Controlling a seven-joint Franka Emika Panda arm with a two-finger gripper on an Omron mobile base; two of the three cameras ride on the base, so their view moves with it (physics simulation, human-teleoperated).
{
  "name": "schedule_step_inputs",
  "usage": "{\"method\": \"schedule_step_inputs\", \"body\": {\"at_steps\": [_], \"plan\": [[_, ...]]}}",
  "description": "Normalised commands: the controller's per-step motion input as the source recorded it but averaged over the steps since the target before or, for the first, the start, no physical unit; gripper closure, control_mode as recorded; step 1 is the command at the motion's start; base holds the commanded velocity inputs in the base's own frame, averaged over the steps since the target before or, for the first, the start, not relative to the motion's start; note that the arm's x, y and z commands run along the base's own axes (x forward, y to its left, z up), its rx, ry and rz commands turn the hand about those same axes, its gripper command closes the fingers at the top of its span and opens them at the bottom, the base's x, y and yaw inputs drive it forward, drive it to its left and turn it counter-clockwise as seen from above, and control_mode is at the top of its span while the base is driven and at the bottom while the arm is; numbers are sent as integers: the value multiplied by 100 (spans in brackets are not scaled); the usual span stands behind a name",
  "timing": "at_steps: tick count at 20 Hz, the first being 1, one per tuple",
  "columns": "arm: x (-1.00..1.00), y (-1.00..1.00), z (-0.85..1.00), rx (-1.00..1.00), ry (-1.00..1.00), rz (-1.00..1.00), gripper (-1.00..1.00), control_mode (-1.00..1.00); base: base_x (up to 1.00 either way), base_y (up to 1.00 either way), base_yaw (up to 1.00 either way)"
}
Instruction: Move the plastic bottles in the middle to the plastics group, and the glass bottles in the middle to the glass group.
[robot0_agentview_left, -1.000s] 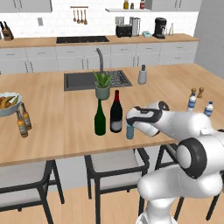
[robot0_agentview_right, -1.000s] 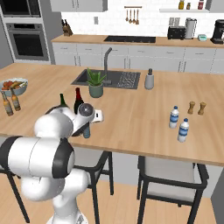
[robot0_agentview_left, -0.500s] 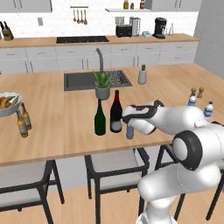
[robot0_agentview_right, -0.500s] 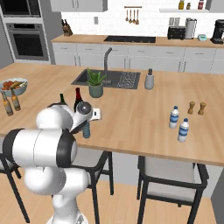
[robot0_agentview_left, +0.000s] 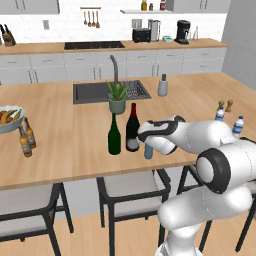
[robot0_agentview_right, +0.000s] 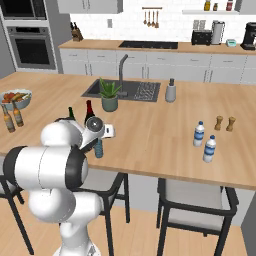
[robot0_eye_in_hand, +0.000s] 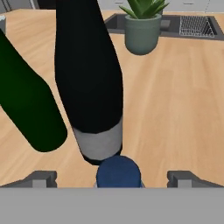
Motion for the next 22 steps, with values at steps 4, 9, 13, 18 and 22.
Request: {"method": "schedule_step_inputs", "body": {"at_steps": [4, 9, 13, 18, 22], "plan": [[11, 0, 0, 0, 0, 0, -100, -100, 0, 0, 0], [2, 0, 0, 0, 0, 0, -100, -100, 0, 0, 0], [0, 0, 0, 0, 0, 0, -100, -100, 0, 0, 0], [0, 0, 0, 0, 0, 0, 100, -100, 0, 0, 0], [0, 0, 0, 0, 0, 0, 100, -100, 0, 0, 0]]}}
